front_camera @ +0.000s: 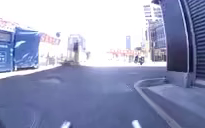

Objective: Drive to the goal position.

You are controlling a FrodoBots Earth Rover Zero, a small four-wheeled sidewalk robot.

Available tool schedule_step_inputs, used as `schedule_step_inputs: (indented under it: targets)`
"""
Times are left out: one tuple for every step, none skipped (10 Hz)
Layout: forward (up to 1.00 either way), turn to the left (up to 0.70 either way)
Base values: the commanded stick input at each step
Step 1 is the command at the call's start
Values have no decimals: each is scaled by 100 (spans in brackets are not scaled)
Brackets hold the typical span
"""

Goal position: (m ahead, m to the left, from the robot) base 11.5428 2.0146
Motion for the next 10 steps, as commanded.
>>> schedule_step_inputs:
  targets:
    - [70, 0]
    - [70, 0]
    - [70, 0]
    - [70, 0]
    - [70, 0]
    - [70, 0]
    - [70, 0]
    - [70, 0]
    - [70, 0]
    - [70, 0]
